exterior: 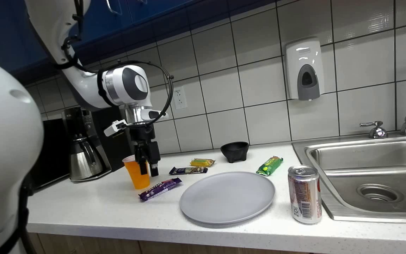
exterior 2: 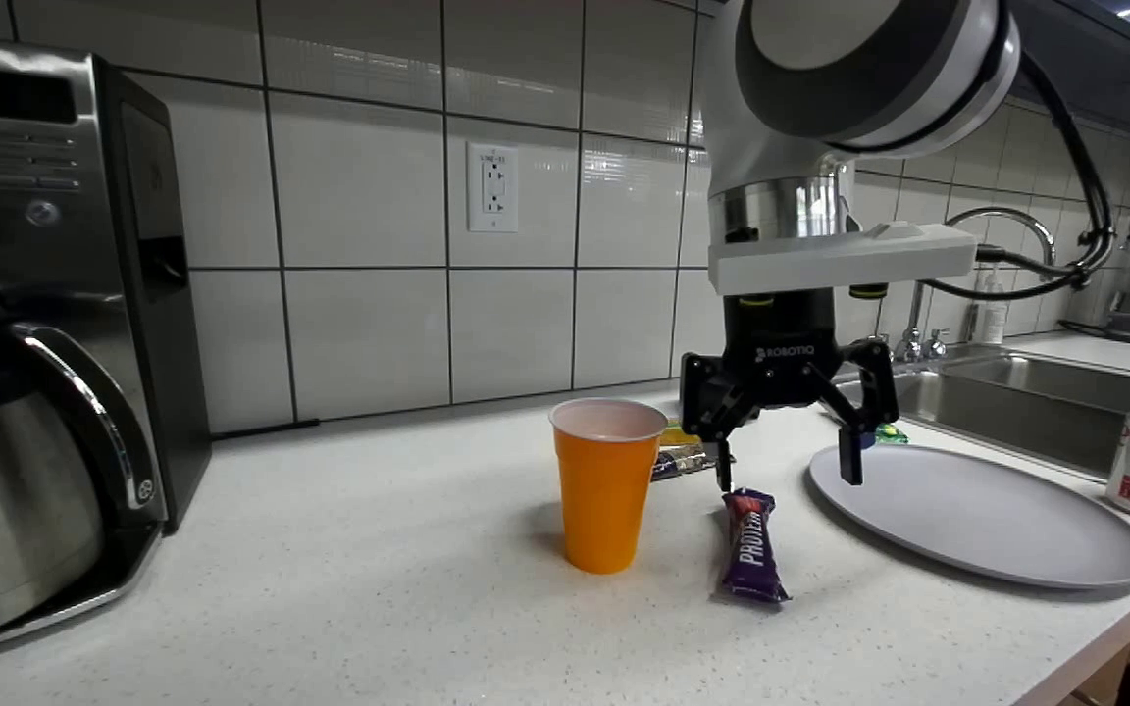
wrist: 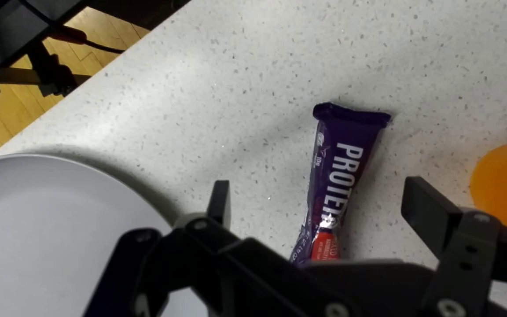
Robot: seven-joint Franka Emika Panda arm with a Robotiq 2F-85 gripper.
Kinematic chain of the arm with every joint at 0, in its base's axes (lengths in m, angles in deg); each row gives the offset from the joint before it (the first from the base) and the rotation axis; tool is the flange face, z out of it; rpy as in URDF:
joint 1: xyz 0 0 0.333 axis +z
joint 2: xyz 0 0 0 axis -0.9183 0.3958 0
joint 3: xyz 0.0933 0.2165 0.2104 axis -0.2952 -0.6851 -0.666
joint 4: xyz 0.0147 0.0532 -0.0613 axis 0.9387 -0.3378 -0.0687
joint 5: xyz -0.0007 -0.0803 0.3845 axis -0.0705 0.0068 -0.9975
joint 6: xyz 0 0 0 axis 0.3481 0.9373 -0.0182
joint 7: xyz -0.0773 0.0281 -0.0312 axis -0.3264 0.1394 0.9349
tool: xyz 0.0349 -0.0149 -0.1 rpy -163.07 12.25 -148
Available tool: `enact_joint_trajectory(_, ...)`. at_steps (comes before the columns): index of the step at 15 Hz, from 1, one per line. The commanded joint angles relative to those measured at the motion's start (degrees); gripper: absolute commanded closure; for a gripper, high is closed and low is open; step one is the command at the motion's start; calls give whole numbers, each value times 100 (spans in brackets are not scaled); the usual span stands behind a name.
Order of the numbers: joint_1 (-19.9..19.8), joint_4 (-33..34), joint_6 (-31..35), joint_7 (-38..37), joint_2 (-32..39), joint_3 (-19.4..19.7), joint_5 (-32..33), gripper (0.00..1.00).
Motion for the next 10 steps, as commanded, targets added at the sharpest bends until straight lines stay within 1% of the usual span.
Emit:
enact_joint_trajectory(1, -28, 14, 240, -199, 97, 26, 79, 0)
enact_joint_trajectory(10, 25, -6, 750, -638, 480, 141, 75, 0)
